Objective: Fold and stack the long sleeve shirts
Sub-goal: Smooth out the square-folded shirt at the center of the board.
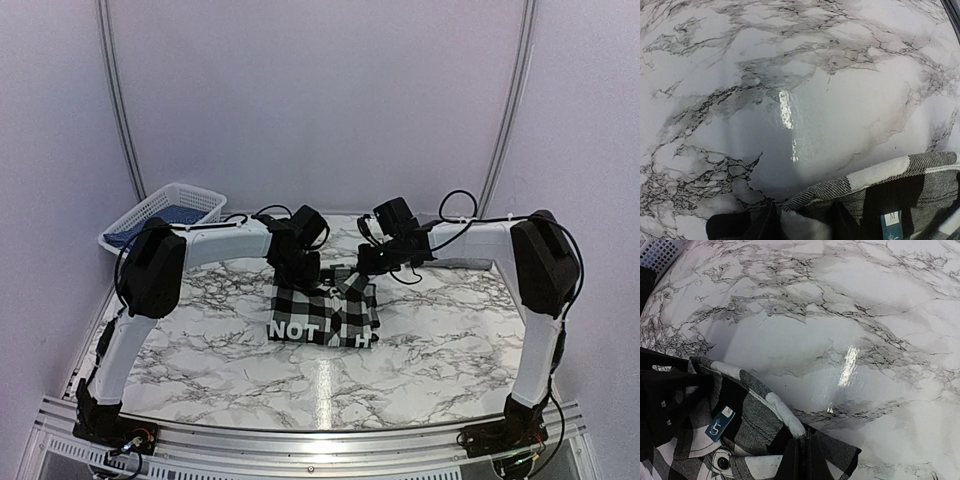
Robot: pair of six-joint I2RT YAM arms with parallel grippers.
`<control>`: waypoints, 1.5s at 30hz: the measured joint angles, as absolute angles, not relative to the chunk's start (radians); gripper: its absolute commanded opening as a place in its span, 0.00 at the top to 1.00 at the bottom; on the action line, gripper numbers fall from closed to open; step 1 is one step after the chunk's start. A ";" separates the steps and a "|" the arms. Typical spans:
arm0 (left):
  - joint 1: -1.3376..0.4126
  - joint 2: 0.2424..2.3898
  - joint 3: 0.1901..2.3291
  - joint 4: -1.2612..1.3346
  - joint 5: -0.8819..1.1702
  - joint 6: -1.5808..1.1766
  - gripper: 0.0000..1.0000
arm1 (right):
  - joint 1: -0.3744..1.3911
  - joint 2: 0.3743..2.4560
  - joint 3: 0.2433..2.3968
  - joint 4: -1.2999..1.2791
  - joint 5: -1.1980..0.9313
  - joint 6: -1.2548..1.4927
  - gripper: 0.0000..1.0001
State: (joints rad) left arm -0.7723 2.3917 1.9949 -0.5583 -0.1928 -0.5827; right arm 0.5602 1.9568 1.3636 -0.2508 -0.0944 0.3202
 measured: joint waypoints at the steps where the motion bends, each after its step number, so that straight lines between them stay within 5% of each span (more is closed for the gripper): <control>1: -0.772 2.392 1.995 -0.560 -0.194 -0.586 0.81 | 0.561 1.957 1.364 -0.251 -0.093 0.320 0.99; 9: -0.776 2.381 1.995 -0.563 -0.211 -0.589 1.00 | 0.580 1.934 1.365 -0.272 -0.052 0.321 1.00; 26: -0.795 2.239 1.970 -0.487 -0.158 -0.563 1.00 | 0.591 1.809 1.383 -0.385 0.119 0.336 1.00; 30: -0.788 2.260 1.966 -0.468 -0.172 -0.568 1.00 | 0.583 1.846 1.383 -0.376 0.126 0.336 0.92; 37: -0.753 2.319 1.960 -0.464 -0.197 -0.575 1.00 | 0.558 1.940 1.389 -0.337 0.105 0.331 0.58; 45: -0.743 2.334 1.953 -0.436 -0.190 -0.559 1.00 | 0.547 1.860 1.323 -0.286 0.054 0.339 0.64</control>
